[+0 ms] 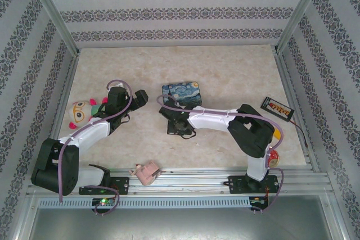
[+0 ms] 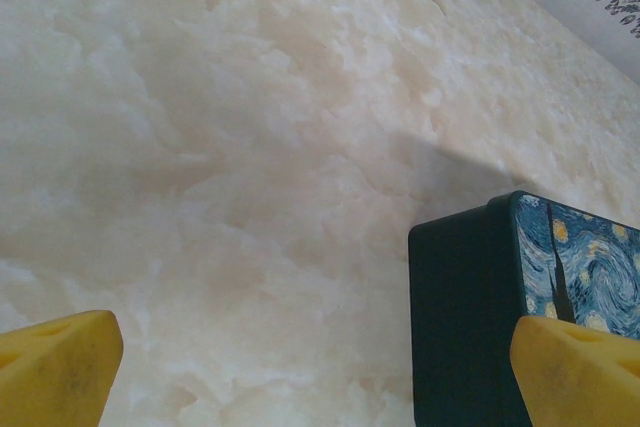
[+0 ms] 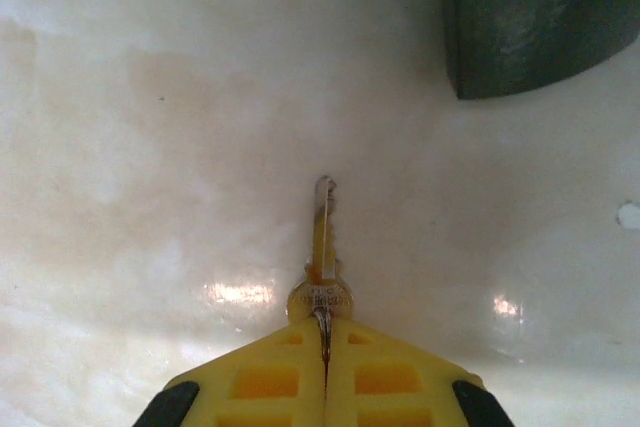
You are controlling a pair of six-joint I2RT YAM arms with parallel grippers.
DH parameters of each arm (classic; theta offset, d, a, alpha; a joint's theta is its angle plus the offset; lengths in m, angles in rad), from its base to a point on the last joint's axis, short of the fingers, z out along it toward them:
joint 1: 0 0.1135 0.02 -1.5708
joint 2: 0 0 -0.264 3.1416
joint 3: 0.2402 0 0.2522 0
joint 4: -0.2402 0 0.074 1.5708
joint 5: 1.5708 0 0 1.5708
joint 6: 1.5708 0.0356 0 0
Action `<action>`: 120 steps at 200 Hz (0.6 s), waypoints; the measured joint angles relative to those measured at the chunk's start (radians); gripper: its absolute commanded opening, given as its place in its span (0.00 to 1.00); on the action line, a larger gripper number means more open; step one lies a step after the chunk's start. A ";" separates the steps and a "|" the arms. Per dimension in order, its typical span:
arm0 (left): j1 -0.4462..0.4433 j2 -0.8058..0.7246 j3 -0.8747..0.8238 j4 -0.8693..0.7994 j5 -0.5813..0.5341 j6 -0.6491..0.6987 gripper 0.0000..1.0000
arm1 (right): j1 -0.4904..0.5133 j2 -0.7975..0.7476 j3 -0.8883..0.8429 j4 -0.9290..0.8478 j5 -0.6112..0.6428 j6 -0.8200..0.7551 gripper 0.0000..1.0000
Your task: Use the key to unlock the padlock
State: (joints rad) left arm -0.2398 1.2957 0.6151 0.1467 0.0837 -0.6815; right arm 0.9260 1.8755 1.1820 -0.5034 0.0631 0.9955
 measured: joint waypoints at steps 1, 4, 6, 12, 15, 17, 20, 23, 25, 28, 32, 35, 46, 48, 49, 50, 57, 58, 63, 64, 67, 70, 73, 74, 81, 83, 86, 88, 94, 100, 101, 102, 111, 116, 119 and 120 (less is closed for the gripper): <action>0.000 0.000 0.000 0.000 0.001 0.000 0.99 | -0.002 -0.002 -0.003 0.002 -0.001 0.000 0.00; 0.000 -0.001 0.000 0.002 0.003 0.001 0.99 | -0.003 -0.006 -0.008 0.007 -0.002 0.000 0.00; 0.000 -0.001 0.000 0.002 0.003 0.001 0.99 | -0.006 -0.009 -0.013 0.010 -0.003 0.000 0.00; 0.000 -0.004 0.000 0.004 0.010 0.005 0.99 | -0.012 -0.018 -0.026 0.020 -0.009 -0.002 0.00; 0.000 -0.005 0.000 0.006 0.011 0.009 0.99 | -0.016 -0.024 -0.033 0.023 -0.012 -0.004 0.00; 0.000 -0.006 0.000 0.007 0.014 0.010 0.99 | -0.019 -0.028 -0.039 0.027 -0.014 -0.005 0.00; 0.000 -0.008 0.000 0.010 0.016 0.013 0.99 | -0.023 -0.034 -0.048 0.030 -0.022 -0.007 0.00; 0.000 -0.010 -0.001 0.013 0.019 0.018 0.99 | -0.029 -0.041 -0.056 0.034 -0.025 -0.008 0.00; 0.000 -0.011 -0.001 0.016 0.021 0.020 0.99 | -0.032 -0.045 -0.061 0.037 -0.029 -0.009 0.00; 0.000 -0.014 -0.001 0.019 0.024 0.022 0.99 | -0.037 -0.051 -0.070 0.040 -0.035 -0.012 0.00; 0.000 -0.017 -0.002 0.025 0.028 0.028 0.99 | -0.045 -0.061 -0.082 0.047 -0.044 -0.016 0.00; 0.000 -0.020 -0.002 0.027 0.030 0.030 0.99 | -0.051 -0.069 -0.092 0.051 -0.052 -0.021 0.00; 0.001 -0.031 -0.005 0.043 0.046 0.047 0.99 | -0.077 -0.103 -0.125 0.062 -0.083 -0.034 0.00; 0.001 -0.033 -0.006 0.047 0.048 0.050 0.99 | -0.081 -0.109 -0.129 0.063 -0.088 -0.038 0.00; 0.001 -0.034 -0.006 0.049 0.049 0.052 0.99 | -0.085 -0.114 -0.133 0.064 -0.093 -0.040 0.00; 0.001 -0.035 -0.007 0.050 0.051 0.054 0.99 | -0.087 -0.116 -0.135 0.065 -0.094 -0.041 0.00; 0.001 -0.042 -0.010 0.064 0.063 0.066 0.99 | -0.106 -0.141 -0.152 0.071 -0.115 -0.054 0.00; 0.001 -0.043 -0.010 0.065 0.064 0.068 0.99 | -0.108 -0.144 -0.154 0.071 -0.117 -0.054 0.00; 0.002 -0.049 -0.013 0.076 0.074 0.078 0.99 | -0.120 -0.164 -0.164 0.076 -0.133 -0.062 0.00; 0.002 -0.050 -0.013 0.078 0.075 0.080 0.99 | -0.123 -0.169 -0.167 0.078 -0.136 -0.064 0.00; 0.002 -0.053 -0.014 0.083 0.080 0.084 0.99 | -0.130 -0.180 -0.173 0.079 -0.145 -0.068 0.00; 0.002 -0.056 -0.016 0.090 0.088 0.092 0.99 | -0.137 -0.193 -0.178 0.079 -0.154 -0.074 0.00; 0.003 -0.059 -0.017 0.095 0.094 0.097 0.99 | -0.145 -0.208 -0.183 0.080 -0.164 -0.080 0.00; 0.003 -0.060 -0.017 0.096 0.096 0.098 0.99 | -0.146 -0.211 -0.184 0.080 -0.167 -0.081 0.00; 0.005 -0.066 -0.021 0.118 0.112 0.111 0.99 | -0.164 -0.245 -0.194 0.084 -0.191 -0.092 0.00; 0.005 -0.068 -0.023 0.127 0.117 0.114 0.99 | -0.170 -0.256 -0.196 0.083 -0.197 -0.096 0.00; 0.005 -0.071 -0.026 0.138 0.124 0.119 0.99 | -0.177 -0.268 -0.200 0.084 -0.207 -0.100 0.00; 0.006 -0.072 -0.027 0.145 0.129 0.122 0.99 | -0.182 -0.279 -0.202 0.085 -0.214 -0.104 0.00; 0.006 -0.077 -0.034 0.170 0.146 0.131 0.99 | -0.198 -0.311 -0.208 0.087 -0.234 -0.113 0.00; 0.006 -0.082 -0.043 0.201 0.165 0.140 0.99 | -0.214 -0.338 -0.213 0.086 -0.253 -0.121 0.00; 0.006 -0.082 -0.044 0.205 0.168 0.140 0.99 | -0.217 -0.346 -0.214 0.085 -0.257 -0.121 0.00; 0.006 -0.082 -0.045 0.209 0.171 0.141 0.99 | -0.219 -0.350 -0.214 0.085 -0.260 -0.122 0.00; 0.006 -0.085 -0.061 0.261 0.200 0.150 0.99 | -0.246 -0.394 -0.220 0.082 -0.290 -0.134 0.00; 0.006 -0.086 -0.069 0.290 0.215 0.154 0.99 | -0.258 -0.417 -0.221 0.080 -0.303 -0.138 0.00; 0.006 -0.086 -0.075 0.307 0.224 0.156 0.99 | -0.266 -0.428 -0.222 0.079 -0.312 -0.140 0.00; 0.006 -0.086 -0.078 0.317 0.229 0.156 0.99 | -0.270 -0.435 -0.222 0.078 -0.317 -0.140 0.00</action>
State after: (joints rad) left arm -0.2333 1.2095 0.5373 0.4633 0.3122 -0.5251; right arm 0.6563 1.4410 0.9596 -0.4252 -0.2535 0.8555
